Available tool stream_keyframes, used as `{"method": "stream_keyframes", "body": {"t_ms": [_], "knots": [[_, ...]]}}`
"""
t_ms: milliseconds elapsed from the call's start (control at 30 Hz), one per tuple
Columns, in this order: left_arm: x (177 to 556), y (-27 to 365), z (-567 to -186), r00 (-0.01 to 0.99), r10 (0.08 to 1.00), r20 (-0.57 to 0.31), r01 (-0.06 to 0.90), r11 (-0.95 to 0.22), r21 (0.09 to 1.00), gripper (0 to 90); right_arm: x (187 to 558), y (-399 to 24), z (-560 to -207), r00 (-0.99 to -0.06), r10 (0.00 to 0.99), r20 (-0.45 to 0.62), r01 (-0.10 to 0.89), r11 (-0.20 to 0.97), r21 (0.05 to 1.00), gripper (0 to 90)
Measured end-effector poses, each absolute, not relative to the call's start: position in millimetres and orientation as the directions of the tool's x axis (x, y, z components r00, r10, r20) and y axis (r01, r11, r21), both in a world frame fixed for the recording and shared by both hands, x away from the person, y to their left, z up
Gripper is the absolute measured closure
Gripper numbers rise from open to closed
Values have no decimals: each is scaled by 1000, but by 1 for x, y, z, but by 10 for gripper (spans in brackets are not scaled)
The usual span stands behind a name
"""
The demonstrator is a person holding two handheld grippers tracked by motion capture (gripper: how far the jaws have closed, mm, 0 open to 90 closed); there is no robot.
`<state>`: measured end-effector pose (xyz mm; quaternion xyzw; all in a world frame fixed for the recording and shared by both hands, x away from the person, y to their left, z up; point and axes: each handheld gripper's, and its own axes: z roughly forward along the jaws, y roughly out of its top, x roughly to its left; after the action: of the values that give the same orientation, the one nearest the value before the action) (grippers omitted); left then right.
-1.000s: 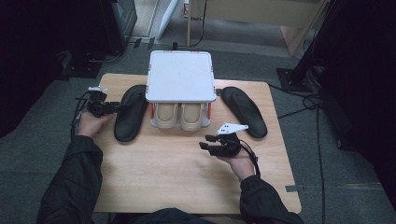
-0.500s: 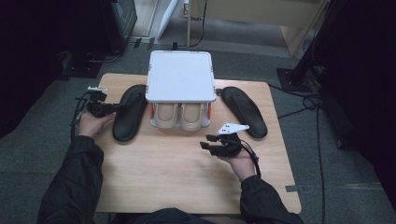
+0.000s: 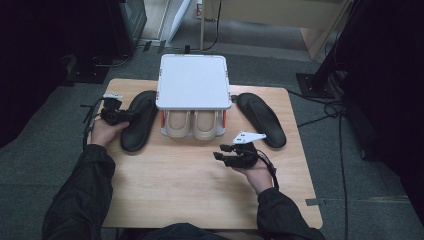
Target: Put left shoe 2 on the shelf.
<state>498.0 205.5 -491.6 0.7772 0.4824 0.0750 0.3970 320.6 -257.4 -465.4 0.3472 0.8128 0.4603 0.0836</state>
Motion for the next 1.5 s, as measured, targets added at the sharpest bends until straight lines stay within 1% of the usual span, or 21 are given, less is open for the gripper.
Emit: {"method": "stream_keyframes", "body": {"t_ms": [33,133,267,400,567,733,967,1067,1333,1400,1500], "knots": [[498,207,-491,519,805,-288,698,-205,686,671,321,-257,-465,-744,643,184,488,334,806,557],[495,207,-487,508,810,-294,716,-207,667,678,321,-257,-465,-751,636,180,480,337,810,557],[492,206,-480,501,806,-315,718,-183,672,682,321,-258,-464,-749,638,181,479,332,813,557],[489,210,-475,486,793,-367,728,-135,672,683,321,-258,-464,-746,639,189,485,327,811,557],[481,213,-464,483,794,-368,714,-115,690,684,322,-258,-464,-750,635,188,482,328,813,557],[473,218,-451,459,798,-391,709,-65,702,684,324,-258,-464,-749,634,190,483,327,812,557],[469,214,-433,453,819,-354,695,-75,715,684,328,-253,-463,-755,627,192,481,331,812,557],[472,213,-425,451,819,-355,698,-76,712,684,329,-251,-463,-759,622,193,479,334,811,557],[480,209,-391,456,822,-341,687,-81,722,683,331,-244,-463,-773,604,195,476,347,808,557],[482,206,-383,458,829,-320,681,-96,726,683,331,-244,-463,-775,602,192,472,349,810,557],[484,204,-372,450,829,-332,680,-78,729,683,331,-242,-463,-779,596,193,470,353,809,557]]}}
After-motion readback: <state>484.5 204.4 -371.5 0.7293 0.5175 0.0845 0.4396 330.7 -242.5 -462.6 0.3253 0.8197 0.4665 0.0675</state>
